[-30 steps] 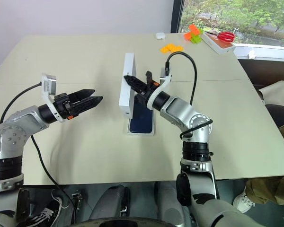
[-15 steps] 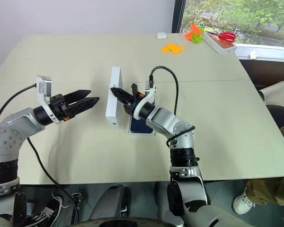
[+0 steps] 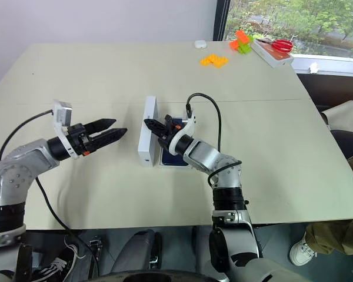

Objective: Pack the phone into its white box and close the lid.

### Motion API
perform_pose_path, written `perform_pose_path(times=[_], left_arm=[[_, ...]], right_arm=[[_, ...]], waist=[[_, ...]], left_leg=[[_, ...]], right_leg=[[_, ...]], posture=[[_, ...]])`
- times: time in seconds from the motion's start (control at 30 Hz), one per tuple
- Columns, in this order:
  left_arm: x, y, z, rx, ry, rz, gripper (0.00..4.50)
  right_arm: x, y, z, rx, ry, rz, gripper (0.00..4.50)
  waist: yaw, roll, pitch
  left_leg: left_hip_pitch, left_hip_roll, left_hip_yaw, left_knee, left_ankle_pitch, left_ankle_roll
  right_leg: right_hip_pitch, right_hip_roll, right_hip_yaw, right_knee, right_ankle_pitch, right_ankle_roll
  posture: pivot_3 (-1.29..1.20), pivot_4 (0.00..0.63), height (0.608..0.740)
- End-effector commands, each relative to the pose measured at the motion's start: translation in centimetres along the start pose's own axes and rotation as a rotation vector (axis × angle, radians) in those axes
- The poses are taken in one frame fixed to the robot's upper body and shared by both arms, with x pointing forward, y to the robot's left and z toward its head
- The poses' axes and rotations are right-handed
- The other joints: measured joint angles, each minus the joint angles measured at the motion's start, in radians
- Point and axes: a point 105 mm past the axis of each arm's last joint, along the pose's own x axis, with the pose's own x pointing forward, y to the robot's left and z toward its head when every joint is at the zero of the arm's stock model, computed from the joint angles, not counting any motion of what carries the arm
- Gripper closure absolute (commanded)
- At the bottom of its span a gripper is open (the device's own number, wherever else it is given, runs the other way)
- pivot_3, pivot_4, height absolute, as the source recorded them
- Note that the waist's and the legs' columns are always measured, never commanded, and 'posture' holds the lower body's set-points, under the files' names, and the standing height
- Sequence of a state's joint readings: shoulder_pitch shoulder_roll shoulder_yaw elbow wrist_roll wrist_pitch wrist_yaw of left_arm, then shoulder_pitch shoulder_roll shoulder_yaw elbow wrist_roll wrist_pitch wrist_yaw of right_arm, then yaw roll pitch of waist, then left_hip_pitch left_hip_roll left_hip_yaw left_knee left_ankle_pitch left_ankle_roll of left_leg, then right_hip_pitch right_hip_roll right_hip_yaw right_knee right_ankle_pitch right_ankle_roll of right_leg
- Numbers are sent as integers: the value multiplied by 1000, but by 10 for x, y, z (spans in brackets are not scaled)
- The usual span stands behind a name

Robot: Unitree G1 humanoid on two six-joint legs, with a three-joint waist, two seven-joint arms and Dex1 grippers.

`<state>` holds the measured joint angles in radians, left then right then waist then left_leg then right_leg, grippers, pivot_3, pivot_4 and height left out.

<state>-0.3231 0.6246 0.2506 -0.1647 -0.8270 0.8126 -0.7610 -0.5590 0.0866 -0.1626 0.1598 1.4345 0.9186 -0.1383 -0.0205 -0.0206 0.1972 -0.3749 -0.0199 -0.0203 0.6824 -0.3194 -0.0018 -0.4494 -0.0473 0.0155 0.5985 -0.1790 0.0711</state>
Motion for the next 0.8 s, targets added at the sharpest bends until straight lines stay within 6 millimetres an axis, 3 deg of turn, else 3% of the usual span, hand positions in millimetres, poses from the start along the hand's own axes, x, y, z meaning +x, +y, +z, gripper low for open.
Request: perform_pose_path(times=[0.03, 0.33, 0.43, 0.5, 0.67, 0.8], left_arm=[[2, 1, 0, 45, -2, 6, 0], [10, 9, -21, -40, 18, 35, 0], [18, 12, -24, -71, 6, 47, 889], [22, 10, -28, -61, 17, 39, 1754], [47, 8, -37, -53, -13, 53, 4453], [55, 0, -39, -69, -18, 13, 4453]], right_arm=[[-7, 6, 10, -33, -27, 7, 4448], [-20, 4, 19, -55, -46, -16, 4448], [-21, 4, 20, -60, -47, -22, 4500], [-21, 5, 20, -53, -52, -14, 4500], [-23, 4, 20, -75, -45, -22, 4500], [-25, 4, 21, -78, -50, -22, 4500]], waist=[[0, 0, 0], [3, 0, 0], [3, 0, -1], [3, 0, -1], [6, 0, -1], [3, 0, -1]], left_leg=[[0, 0, 0, 0, 0, 0], [0, 0, 0, 0, 0, 0], [0, -1, 0, 0, 0, 0], [0, -1, 0, 1, 0, 0], [0, -1, 0, 1, 0, 0], [0, -1, 0, 1, 0, 0]], right_leg=[[0, 0, 0, 0, 0, 0], [0, 0, 0, 0, 0, 0], [1, -1, 0, 0, 0, 0], [1, -1, 0, 0, 0, 0], [1, -1, 0, 0, 0, 0], [1, -1, 0, 0, 0, 0]], posture=[[0, 150, 740], [0, 150, 740], [0, 150, 740], [0, 150, 740], [0, 150, 740], [0, 150, 740]])
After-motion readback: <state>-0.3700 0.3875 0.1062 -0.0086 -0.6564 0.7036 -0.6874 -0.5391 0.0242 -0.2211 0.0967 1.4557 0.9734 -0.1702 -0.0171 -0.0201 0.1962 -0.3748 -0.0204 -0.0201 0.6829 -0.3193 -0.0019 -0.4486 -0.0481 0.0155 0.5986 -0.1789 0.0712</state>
